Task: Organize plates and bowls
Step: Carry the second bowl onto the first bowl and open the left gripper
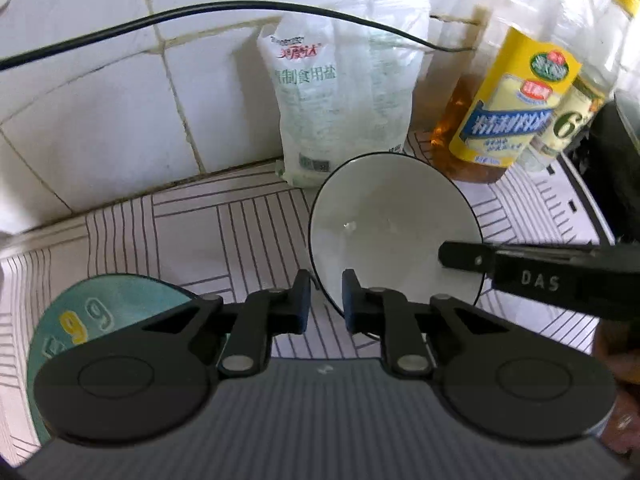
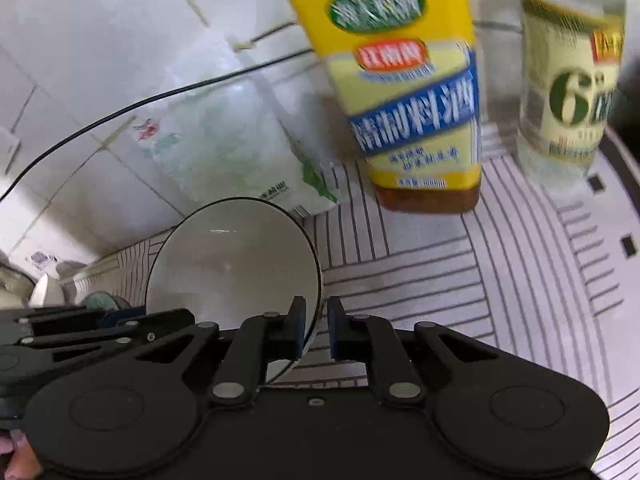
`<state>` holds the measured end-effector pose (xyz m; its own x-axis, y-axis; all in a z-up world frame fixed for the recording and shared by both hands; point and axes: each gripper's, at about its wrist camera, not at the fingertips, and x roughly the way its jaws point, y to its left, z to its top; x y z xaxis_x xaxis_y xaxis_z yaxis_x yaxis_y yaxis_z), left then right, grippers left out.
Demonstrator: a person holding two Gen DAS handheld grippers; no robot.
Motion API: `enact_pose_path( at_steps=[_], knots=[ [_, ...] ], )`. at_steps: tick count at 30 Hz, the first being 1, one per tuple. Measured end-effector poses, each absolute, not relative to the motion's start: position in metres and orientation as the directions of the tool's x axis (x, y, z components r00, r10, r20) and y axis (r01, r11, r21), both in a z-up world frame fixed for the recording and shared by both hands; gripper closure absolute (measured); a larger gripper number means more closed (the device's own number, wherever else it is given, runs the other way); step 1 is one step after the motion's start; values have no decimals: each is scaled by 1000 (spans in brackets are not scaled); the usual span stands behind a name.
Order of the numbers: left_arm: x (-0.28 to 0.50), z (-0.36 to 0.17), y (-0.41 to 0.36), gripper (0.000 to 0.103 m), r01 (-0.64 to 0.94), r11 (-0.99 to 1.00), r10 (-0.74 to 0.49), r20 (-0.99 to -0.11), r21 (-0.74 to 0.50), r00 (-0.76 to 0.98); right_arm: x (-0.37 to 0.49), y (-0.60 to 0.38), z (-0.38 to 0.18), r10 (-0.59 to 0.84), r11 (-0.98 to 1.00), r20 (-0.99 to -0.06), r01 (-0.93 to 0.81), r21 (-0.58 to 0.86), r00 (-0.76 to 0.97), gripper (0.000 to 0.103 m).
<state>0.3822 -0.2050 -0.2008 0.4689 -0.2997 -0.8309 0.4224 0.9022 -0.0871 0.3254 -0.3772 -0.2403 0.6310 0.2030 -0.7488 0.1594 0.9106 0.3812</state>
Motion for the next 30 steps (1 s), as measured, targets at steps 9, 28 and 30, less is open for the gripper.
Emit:
enact_pose_path(
  at_steps=[9, 28, 30],
  knots=[
    [366, -176, -198, 90, 424, 897, -326, -834, -125, 444, 297, -384, -218, 244, 866, -716, 185, 465, 653, 91],
    [257, -97, -185, 90, 400, 906, -328, -824, -138, 461, 191, -379, -133, 308, 875, -647, 60, 481, 697, 88],
    [246, -93, -184, 90, 391, 910, -325, -820, -135, 472, 184, -378, -131, 312, 877, -645, 49, 478, 697, 88]
  ],
)
